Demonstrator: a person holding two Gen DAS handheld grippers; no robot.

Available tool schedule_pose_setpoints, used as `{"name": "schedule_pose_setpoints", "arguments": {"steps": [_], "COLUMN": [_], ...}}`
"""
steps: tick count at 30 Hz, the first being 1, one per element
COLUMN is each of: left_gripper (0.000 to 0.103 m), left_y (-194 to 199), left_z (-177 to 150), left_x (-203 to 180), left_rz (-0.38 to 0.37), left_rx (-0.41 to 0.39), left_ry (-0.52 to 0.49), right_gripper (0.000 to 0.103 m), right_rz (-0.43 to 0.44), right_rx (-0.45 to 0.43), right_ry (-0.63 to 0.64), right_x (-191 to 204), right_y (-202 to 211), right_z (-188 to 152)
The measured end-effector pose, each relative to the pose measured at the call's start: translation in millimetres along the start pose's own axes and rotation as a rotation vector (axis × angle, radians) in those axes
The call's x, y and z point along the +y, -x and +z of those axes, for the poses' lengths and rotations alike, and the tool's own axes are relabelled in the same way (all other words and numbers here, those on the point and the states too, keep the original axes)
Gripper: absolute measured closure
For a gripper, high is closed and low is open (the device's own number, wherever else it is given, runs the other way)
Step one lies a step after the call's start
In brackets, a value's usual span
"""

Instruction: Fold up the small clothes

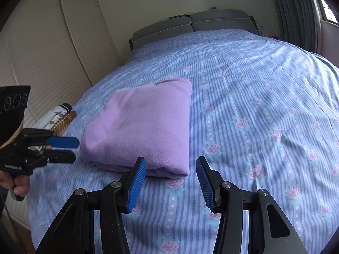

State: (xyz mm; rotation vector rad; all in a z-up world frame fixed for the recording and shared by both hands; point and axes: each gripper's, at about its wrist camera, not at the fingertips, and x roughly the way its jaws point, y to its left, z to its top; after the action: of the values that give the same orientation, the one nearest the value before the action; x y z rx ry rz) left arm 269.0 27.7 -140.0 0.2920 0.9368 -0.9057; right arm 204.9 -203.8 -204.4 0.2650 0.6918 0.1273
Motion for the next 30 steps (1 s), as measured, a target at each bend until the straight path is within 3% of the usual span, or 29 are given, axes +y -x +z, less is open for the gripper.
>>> {"name": "schedule_pose_setpoints", "arguments": {"steps": [5,11,13,16,24,30], "left_gripper": [0.066,0.066,0.066,0.075,0.082,0.088], "left_y": [-26.0,-42.7,-45.9,-43.7,-26.7,-22.4], "left_z": [8.5,7.7,4.4,-5.6,-27.7,-45.8], "left_x": [15.2,23.4,21.7,22.9,28.7,36.3], "left_rz": [-0.014,-0.119,-0.116,-0.088,-0.050,-0.020], "left_rx": [0.049,0.097,0.113,0.107,-0.028,-0.127], "left_ry": [-0.009,-0.018,-0.029,-0.020,0.157,0.377], "right_gripper": [0.054,0.054,0.054,0.054,0.054,0.054], "right_rz": [-0.004,0.000,0.003,0.001,-0.001,-0.013], "right_rx": [0.000,0.017,0.019,0.020,0.015,0.018], "right_ry": [-0.009,-0.018,-0.026,-0.027,-0.020,-0.026], "right_x": [-3.8,-6.7,-8.5,-10.1,-8.6,-12.4], "right_y": [-0.3,-6.1,-7.6,-8.2,-7.1,-6.9], "right_z": [-0.1,-3.4,-3.6,-3.5,-3.9,-5.6]}}
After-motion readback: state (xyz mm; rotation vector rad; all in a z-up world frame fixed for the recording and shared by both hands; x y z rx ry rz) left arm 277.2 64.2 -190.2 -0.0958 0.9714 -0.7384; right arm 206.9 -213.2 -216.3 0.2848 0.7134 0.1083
